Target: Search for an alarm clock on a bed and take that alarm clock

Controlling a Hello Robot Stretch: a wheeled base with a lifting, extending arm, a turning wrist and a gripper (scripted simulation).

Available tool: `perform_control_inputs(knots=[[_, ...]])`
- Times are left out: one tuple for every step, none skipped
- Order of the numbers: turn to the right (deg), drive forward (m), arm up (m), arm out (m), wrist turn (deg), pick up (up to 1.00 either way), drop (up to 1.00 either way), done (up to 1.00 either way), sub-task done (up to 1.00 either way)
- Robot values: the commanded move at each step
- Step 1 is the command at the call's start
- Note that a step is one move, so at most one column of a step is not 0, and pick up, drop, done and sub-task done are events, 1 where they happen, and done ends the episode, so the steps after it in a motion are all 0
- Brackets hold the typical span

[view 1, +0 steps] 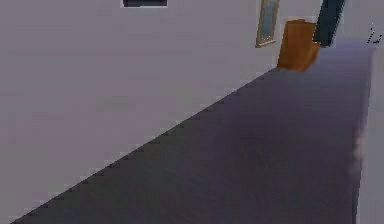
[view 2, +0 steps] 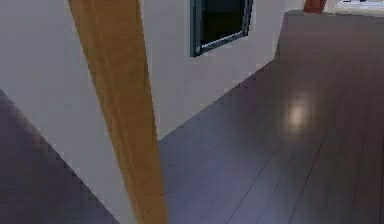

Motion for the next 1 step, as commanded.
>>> perform_control_inputs(knots=[[39.0, 0.0, 0.0, 0.0, 0.0, 0.0, 0.0, 0.0, 0.0]])
